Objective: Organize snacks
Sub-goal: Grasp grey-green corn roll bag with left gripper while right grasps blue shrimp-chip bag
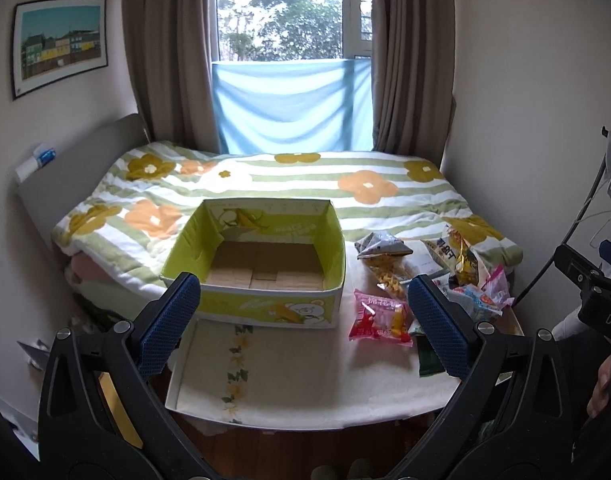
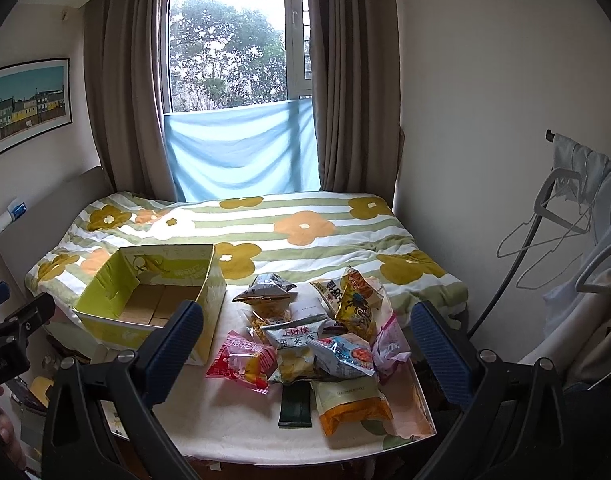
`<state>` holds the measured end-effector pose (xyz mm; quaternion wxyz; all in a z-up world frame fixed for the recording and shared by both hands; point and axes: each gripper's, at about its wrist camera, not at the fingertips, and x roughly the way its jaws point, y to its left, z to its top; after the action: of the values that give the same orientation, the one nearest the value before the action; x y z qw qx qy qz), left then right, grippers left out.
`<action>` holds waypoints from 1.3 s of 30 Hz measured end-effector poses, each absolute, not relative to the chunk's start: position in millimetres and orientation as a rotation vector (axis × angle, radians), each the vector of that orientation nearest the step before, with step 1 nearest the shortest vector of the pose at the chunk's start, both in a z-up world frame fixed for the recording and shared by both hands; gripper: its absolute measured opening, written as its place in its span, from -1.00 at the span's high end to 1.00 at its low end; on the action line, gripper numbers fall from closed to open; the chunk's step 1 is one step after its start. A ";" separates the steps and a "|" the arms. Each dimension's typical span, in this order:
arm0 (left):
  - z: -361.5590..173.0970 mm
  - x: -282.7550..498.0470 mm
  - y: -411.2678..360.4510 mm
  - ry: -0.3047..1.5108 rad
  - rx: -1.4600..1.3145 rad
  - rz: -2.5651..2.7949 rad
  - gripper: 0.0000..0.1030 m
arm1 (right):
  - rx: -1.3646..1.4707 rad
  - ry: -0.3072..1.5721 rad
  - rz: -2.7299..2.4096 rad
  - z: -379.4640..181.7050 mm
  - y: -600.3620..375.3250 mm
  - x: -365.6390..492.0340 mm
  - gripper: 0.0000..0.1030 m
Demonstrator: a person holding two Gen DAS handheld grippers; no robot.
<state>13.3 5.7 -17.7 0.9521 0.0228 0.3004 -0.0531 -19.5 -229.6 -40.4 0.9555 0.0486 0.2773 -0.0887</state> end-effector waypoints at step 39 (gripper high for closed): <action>-283.0 186.7 -222.6 1.123 0.221 -0.483 -0.91 | -0.228 0.951 0.105 -254.4 -328.9 95.9 -0.99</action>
<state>186.7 -222.6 -283.0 0.8132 0.1035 0.5261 -0.2261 95.9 -328.9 -254.4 0.8814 -0.1095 0.4567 0.0504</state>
